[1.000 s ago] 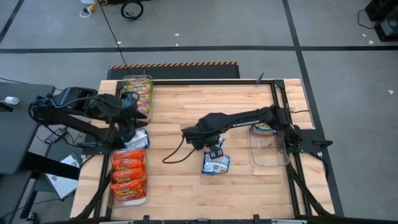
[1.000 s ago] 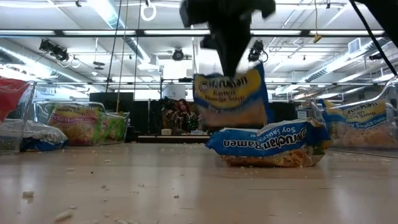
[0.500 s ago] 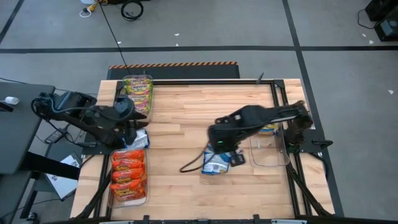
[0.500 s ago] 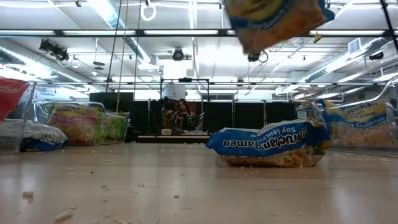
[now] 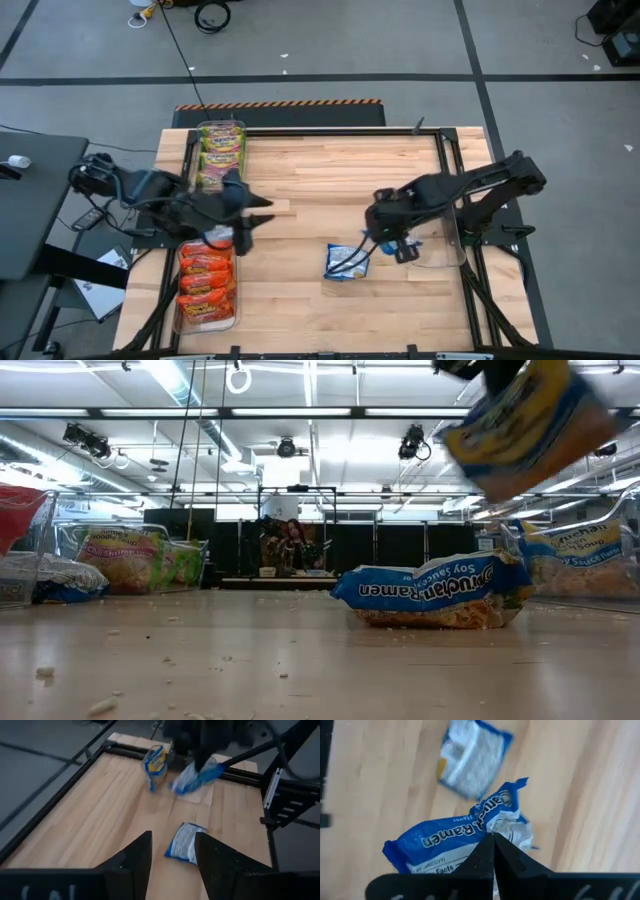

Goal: Sort Maruchan noodles
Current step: Put the top right blue noodle pack into the right transparent bin

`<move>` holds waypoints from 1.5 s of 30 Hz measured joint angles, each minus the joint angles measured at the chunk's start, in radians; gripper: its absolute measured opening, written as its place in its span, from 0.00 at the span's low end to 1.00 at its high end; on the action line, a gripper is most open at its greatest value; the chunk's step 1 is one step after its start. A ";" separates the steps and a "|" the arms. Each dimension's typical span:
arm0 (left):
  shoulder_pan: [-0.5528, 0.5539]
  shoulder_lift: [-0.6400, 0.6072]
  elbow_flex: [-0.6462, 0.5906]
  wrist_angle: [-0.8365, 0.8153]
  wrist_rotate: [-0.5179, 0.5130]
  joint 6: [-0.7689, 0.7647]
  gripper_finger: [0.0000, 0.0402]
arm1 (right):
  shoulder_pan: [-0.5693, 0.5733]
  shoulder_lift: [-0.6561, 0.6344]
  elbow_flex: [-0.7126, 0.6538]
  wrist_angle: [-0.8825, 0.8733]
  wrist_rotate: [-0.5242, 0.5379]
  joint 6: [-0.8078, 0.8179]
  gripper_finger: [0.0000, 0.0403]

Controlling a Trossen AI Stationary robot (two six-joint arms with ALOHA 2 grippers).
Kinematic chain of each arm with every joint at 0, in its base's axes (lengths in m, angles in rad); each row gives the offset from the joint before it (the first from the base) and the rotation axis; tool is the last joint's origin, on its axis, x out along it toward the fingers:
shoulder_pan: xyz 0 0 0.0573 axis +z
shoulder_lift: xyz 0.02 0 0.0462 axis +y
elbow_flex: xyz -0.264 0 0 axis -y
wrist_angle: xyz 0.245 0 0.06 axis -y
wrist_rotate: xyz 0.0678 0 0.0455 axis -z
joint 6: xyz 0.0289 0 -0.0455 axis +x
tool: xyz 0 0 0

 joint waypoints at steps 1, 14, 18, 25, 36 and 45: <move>0.008 0.017 0.000 0.018 0.006 0.020 0.38 | -0.001 0.002 -0.042 0.063 0.004 -0.050 0.01; 0.054 0.048 0.000 0.015 0.129 -0.003 0.38 | 0.005 0.235 -0.182 0.430 0.153 -0.417 0.04; 0.053 0.048 0.000 0.001 0.130 -0.004 0.38 | 0.009 0.273 -0.182 0.452 0.143 -0.393 0.11; 0.054 0.048 0.000 -0.059 0.156 -0.003 0.38 | 0.046 0.208 -0.174 0.451 0.216 -0.008 0.25; 0.054 0.047 0.000 -0.124 0.156 -0.002 0.38 | 0.123 0.276 -0.174 0.511 0.420 0.461 0.49; 0.054 0.047 0.000 -0.137 0.156 0.002 0.38 | 0.165 0.399 -0.174 0.445 0.498 0.436 0.56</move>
